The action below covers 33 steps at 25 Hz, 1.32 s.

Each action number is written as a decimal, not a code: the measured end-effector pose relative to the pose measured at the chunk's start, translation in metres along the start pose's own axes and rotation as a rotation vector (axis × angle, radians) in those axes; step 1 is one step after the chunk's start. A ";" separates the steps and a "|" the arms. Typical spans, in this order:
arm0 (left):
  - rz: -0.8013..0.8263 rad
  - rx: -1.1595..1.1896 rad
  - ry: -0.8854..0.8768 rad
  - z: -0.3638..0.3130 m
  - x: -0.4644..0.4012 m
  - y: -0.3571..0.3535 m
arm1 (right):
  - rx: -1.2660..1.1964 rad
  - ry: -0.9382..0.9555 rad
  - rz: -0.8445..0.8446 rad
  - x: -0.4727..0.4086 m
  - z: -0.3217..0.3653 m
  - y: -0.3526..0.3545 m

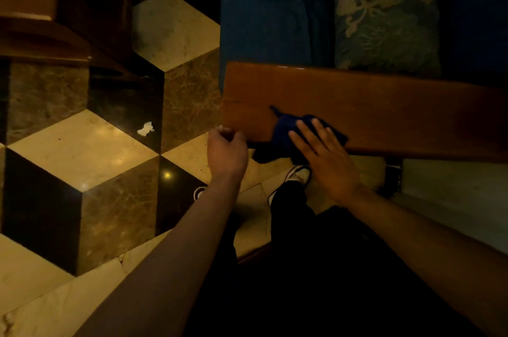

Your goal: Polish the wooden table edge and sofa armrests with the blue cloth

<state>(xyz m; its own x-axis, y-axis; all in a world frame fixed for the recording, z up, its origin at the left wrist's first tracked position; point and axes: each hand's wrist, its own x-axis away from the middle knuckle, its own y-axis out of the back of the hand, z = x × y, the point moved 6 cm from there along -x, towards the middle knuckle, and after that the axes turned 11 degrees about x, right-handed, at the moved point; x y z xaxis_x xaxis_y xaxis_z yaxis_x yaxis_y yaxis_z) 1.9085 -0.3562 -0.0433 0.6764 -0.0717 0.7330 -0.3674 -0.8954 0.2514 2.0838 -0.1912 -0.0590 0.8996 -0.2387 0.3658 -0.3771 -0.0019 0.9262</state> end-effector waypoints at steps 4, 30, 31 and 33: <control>0.217 0.056 0.404 0.019 0.036 0.004 | -0.246 -0.500 0.200 0.032 -0.015 0.017; -0.047 0.909 0.064 -0.049 0.022 0.429 | -1.296 0.111 0.583 -0.180 0.421 0.267; -0.064 0.904 0.073 -0.048 0.015 0.441 | -1.276 0.111 0.547 -0.194 0.429 0.276; -0.087 0.949 0.097 -0.047 -0.002 0.462 | -1.273 0.133 0.545 -0.220 0.452 0.295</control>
<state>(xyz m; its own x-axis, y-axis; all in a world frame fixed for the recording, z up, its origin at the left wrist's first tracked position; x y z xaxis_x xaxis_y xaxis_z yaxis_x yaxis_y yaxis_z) 1.7078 -0.7498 0.1012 0.6055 0.0107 0.7958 0.3812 -0.8817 -0.2782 1.6750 -0.5780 0.0919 0.7467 0.1697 0.6432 -0.2897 0.9533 0.0848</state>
